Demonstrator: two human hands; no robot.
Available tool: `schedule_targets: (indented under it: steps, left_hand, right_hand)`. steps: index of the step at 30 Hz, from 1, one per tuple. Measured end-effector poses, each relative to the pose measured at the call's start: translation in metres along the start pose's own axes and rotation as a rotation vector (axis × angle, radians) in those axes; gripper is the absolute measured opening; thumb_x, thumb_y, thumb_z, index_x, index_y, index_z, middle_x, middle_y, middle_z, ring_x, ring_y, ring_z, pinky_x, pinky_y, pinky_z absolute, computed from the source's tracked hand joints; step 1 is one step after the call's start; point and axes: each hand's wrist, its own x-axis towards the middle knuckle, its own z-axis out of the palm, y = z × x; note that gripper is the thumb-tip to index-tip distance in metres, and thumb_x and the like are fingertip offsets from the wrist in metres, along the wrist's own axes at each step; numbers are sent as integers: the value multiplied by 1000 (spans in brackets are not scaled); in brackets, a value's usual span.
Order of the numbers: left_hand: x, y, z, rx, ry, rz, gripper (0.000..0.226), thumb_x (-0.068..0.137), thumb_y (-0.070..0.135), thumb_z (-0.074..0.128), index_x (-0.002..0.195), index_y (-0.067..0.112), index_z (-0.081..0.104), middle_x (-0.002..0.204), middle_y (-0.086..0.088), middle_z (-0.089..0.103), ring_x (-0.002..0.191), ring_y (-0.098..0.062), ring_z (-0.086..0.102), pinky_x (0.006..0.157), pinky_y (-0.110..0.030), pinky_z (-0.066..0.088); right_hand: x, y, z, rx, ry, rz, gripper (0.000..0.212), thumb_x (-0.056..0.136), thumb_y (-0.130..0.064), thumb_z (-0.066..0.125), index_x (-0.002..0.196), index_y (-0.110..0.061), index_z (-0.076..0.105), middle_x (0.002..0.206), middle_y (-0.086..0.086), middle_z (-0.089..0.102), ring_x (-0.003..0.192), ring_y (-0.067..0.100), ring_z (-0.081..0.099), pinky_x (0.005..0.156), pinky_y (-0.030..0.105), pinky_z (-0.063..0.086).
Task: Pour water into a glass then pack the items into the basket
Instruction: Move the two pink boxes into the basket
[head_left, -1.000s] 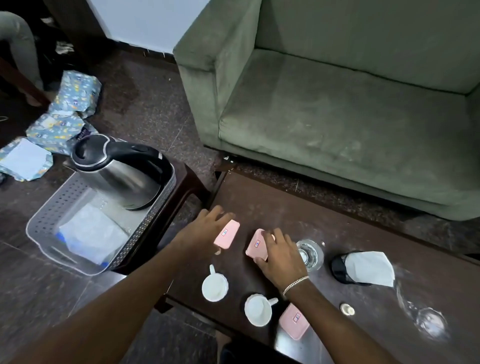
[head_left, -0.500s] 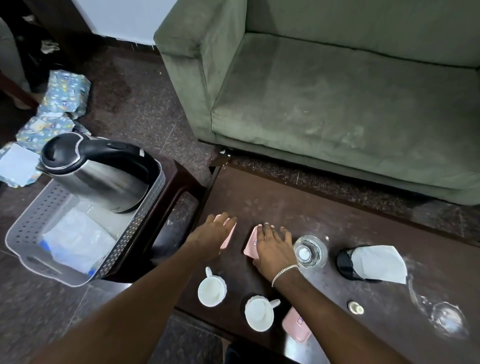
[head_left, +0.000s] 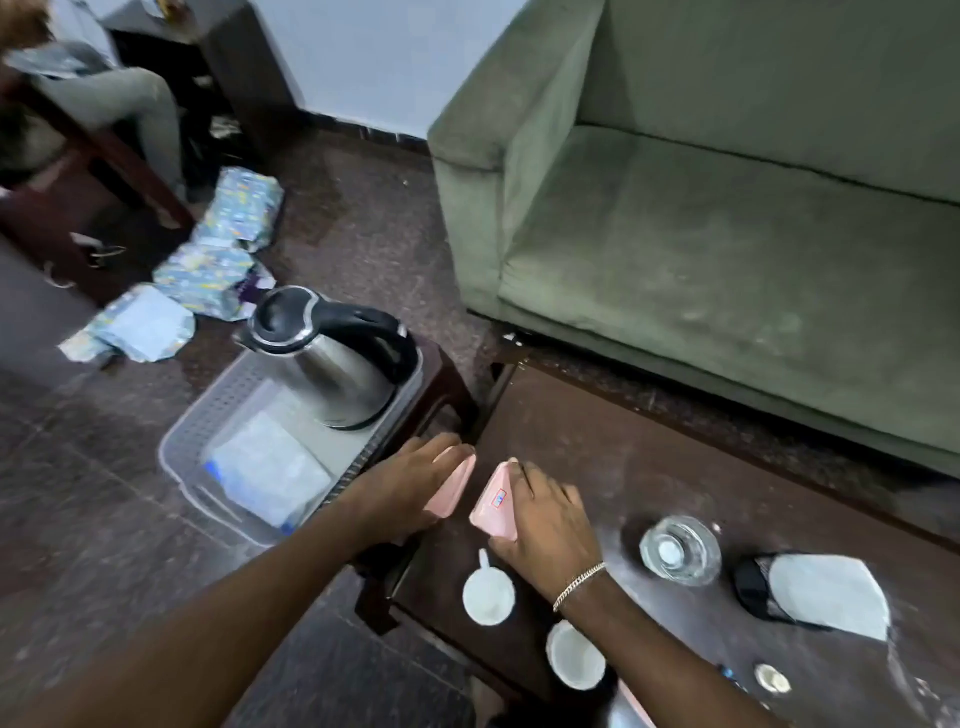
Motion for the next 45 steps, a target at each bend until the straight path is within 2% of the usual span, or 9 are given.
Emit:
schedule_targets:
  steps: [8, 16, 21, 24, 29, 32, 35, 40, 45]
  left_hand:
    - [-120, -141, -56, -21, -33, -221, 103, 70, 31, 86, 157, 26, 32, 158, 3, 34, 138, -22, 46, 110, -37, 45]
    - [-142, -213, -43, -30, -101, -274, 99, 71, 22, 86, 155, 28, 33, 158, 6, 34, 140, -22, 45, 105, -42, 50]
    - [-125, -224, -24, -56, -148, -207, 98, 68, 19, 88, 153, 20, 40, 152, 1, 42, 135, -23, 49, 109, -36, 45]
    - [-116, -225, -15, 1, -217, -183, 101, 70, 22, 87, 157, 22, 36, 158, 3, 38, 136, -22, 49, 111, -33, 42]
    - [-108, -232, -11, -4, -266, -154, 100, 69, 24, 87, 155, 24, 37, 155, 5, 40, 130, -23, 52, 109, -38, 44]
    - [-105, -232, -9, 22, -261, -105, 99, 67, 27, 89, 153, 26, 39, 151, 9, 42, 121, -21, 53, 105, -33, 43]
    - [-107, -231, -7, 57, -258, -84, 101, 67, 31, 90, 153, 30, 37, 149, 12, 42, 114, -20, 53, 98, -30, 42]
    - [-109, -227, -6, 62, -295, -74, 104, 69, 32, 91, 152, 36, 29, 151, 16, 34, 116, -19, 48, 96, -40, 51]
    - [-107, -228, -5, 46, -305, -73, 105, 68, 32, 93, 150, 41, 27, 150, 16, 33, 116, -19, 48, 94, -36, 51]
  right_hand:
    - [50, -129, -15, 154, 69, -226, 98, 67, -50, 79, 146, -5, 41, 140, 12, 52, 121, 31, 55, 100, 41, 45]
    - [91, -214, 11, 205, 59, -357, 91, 73, -50, 79, 140, 0, 43, 129, 15, 53, 114, 30, 54, 101, 40, 48]
    - [116, -241, 31, 39, -20, -285, 78, 74, -43, 79, 132, 2, 51, 125, 16, 59, 113, 29, 56, 101, 45, 36]
    - [123, -247, 42, 3, -80, -216, 69, 76, -37, 77, 128, 3, 54, 124, 18, 60, 112, 29, 58, 106, 47, 29]
    - [127, -251, 55, 22, -87, -169, 70, 88, -49, 66, 129, 6, 53, 124, 21, 60, 110, 32, 58, 109, 49, 27]
    - [127, -252, 60, 26, -71, -147, 66, 95, -51, 57, 131, 4, 53, 126, 19, 61, 113, 30, 58, 109, 47, 29]
    - [125, -254, 61, 51, -99, -149, 63, 91, -42, 64, 132, 4, 50, 128, 19, 60, 115, 29, 56, 109, 45, 28]
    - [121, -255, 65, 44, -92, -162, 70, 82, -46, 74, 128, 2, 55, 122, 18, 62, 111, 28, 58, 105, 44, 31]
    - [118, -252, 67, 81, -90, -149, 80, 67, -49, 85, 124, -1, 56, 118, 14, 61, 106, 28, 60, 102, 43, 33]
